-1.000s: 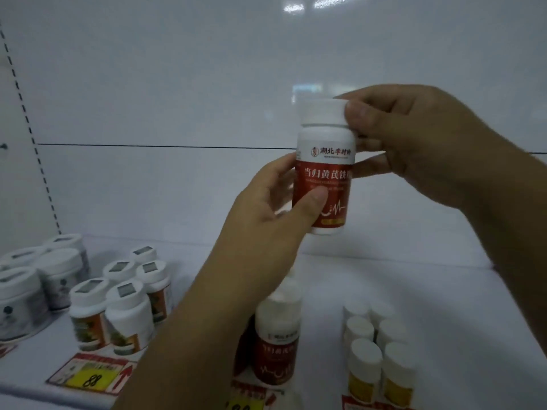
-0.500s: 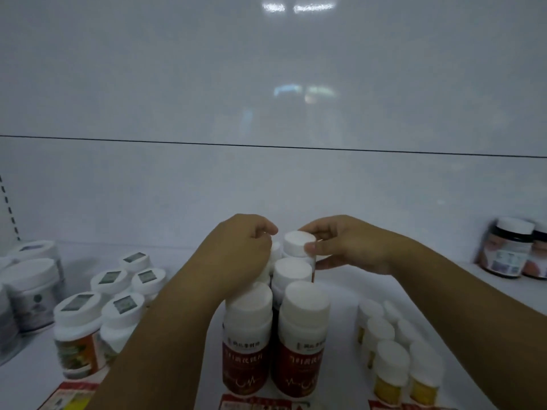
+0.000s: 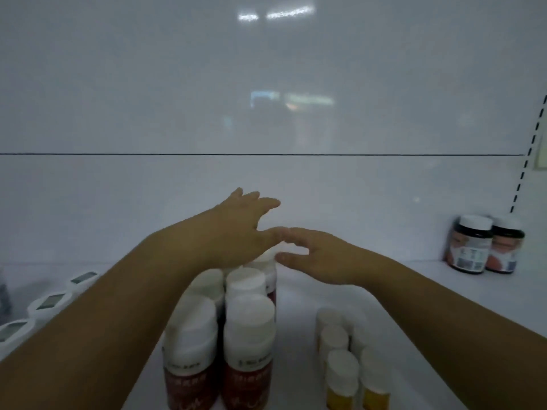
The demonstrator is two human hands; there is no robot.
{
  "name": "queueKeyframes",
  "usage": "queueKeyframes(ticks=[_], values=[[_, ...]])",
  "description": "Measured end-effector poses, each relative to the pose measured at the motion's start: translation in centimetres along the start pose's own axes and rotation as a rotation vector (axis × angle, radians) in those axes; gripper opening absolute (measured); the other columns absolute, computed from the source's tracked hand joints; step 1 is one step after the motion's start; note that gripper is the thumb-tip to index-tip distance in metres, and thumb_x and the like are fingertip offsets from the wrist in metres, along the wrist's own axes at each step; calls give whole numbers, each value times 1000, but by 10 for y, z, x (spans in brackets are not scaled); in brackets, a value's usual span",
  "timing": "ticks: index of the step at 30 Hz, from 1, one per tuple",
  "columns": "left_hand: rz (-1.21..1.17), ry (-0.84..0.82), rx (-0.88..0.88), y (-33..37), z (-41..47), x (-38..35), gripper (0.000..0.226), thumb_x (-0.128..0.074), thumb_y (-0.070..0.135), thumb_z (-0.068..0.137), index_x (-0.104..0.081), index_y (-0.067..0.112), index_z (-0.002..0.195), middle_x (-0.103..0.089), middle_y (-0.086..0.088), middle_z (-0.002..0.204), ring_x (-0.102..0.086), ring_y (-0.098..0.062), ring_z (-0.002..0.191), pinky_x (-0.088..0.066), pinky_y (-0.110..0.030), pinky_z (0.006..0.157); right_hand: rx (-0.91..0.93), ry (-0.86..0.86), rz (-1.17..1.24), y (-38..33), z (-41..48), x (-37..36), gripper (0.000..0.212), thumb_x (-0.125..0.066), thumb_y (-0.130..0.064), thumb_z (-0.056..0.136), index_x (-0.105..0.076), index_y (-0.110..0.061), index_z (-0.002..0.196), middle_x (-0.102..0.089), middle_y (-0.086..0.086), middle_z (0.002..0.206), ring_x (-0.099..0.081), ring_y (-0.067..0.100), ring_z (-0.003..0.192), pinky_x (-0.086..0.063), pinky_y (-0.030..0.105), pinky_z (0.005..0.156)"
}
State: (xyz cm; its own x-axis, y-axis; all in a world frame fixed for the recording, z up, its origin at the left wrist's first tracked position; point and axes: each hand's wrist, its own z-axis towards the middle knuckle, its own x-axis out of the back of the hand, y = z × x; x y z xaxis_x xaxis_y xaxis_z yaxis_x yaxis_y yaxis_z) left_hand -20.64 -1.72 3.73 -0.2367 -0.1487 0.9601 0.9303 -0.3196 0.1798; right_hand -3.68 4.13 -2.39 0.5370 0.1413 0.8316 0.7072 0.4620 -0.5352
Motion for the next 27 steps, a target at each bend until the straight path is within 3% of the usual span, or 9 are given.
queueKeyframes(ticks=[2,4,6,9,18,23,27], values=[[125,-99,-8,21,20,0,69,-32,59,90,-6,34,150,2,3,161,10,-17,147,-4,-45,119,43,68,-263,20,-7,8,67,-43,-54,91,-20,-31,149,-19,-6,158,-18,16,144,-18,36,116],[196,-148,17,41,41,-3,73,-30,60,90,-3,30,150,2,1,161,9,-19,147,-3,-45,119,18,43,-356,46,-20,24,69,-42,-52,93,-11,-30,150,-4,-2,161,0,17,147,-8,38,117],[163,-169,55,63,59,-7,76,-29,63,88,-2,30,151,-3,4,161,5,-17,147,-4,-44,120,-6,25,-389,76,-39,44,68,-41,-51,94,-9,-29,150,1,1,161,6,17,147,-6,38,117],[105,-185,64,106,79,-25,75,-27,63,88,-2,30,151,-3,5,161,2,-17,148,-3,-42,120,-26,23,-391,121,-70,71,67,-41,-49,94,-9,-30,150,2,1,161,8,17,147,-5,38,117],[330,-223,-122,234,146,-116,78,-24,68,87,2,32,150,9,-1,160,13,-20,147,2,-47,118,-69,36,-553,230,-135,140,66,-42,-46,95,-11,-27,150,0,5,161,6,22,147,-5,41,117],[284,-218,-150,270,183,-139,78,-29,66,89,6,31,150,7,-1,161,8,-20,147,-3,-47,119,-48,182,-600,267,-144,176,63,-47,-39,94,-20,-22,148,-5,8,160,3,24,147,-8,40,117],[158,-135,-181,296,209,-155,77,-44,52,91,3,35,149,-4,-1,161,-8,-21,147,-15,-41,118,-163,395,-493,294,-143,201,60,-46,-31,95,-21,-19,148,-1,11,160,2,24,147,-10,39,117]])
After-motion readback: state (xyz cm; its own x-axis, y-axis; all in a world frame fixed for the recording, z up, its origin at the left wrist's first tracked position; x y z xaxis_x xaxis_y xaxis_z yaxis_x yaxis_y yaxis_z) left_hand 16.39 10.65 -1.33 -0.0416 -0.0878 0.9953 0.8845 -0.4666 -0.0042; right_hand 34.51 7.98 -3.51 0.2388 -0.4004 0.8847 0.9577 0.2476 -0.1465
